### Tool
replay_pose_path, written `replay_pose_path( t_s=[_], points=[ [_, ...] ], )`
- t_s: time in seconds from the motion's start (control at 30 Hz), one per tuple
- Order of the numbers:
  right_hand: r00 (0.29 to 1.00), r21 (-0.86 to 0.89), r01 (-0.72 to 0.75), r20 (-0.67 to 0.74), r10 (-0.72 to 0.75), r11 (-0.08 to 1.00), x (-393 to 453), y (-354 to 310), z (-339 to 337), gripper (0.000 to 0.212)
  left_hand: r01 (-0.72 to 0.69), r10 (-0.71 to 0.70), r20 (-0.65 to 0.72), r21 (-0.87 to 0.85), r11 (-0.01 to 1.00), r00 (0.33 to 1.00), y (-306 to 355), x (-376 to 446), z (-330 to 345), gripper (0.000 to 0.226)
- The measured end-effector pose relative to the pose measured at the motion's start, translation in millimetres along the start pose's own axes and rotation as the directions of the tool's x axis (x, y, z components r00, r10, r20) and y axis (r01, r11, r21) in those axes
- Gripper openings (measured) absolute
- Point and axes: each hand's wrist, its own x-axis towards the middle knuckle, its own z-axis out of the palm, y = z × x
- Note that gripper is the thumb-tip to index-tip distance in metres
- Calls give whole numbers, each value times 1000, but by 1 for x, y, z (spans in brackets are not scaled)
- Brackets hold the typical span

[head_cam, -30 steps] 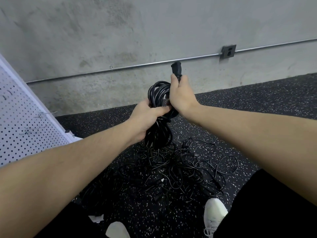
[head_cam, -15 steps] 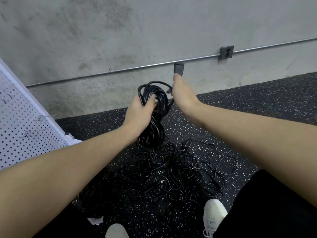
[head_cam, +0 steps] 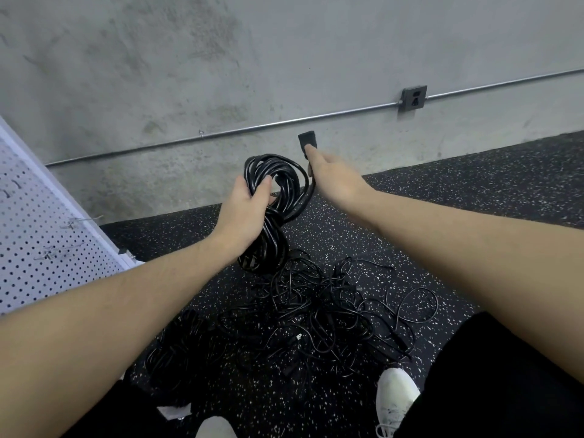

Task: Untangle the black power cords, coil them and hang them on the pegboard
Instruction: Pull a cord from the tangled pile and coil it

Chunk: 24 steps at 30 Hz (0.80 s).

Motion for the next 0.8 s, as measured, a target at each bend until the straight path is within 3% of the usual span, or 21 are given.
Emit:
replay_pose_path(
  t_s=[0.07, 0.13, 0.2, 0.27, 0.33, 0.6, 0.8],
  points=[
    [989, -3, 124, -81, -124, 992, -3, 0, 1, 51, 22, -22, -42, 5, 1000, 999, -1, 6, -3, 15],
    [973, 72, 226, -52, -223, 971, -8, -5, 3, 50, 32, -32, -87, -5, 999, 996, 0, 12, -6, 17],
    [965, 164, 207, 129, -229, 964, -13, -10, 4, 50, 37, -37, -122, -4, 999, 992, -1, 17, -10, 19],
    [932, 82, 158, 318, -176, 984, -16, -14, 6, 50, 34, -32, -132, 11, 999, 991, -6, 19, -14, 20],
    [912, 2, 95, 401, -88, 995, -17, -14, 7, 47, 21, -17, -118, 37, 999, 993, -10, 18, -16, 25],
    [928, -14, -61, 367, 62, 998, -11, -16, 14, 40, 22, -18, -98, 34, 999, 995, -6, 13, -13, 31],
    [951, -65, -145, 265, 157, 987, -6, -15, 18, 39, -44, 42, 17, 118, 992, 999, -8, 9, -14, 21]
  ],
)
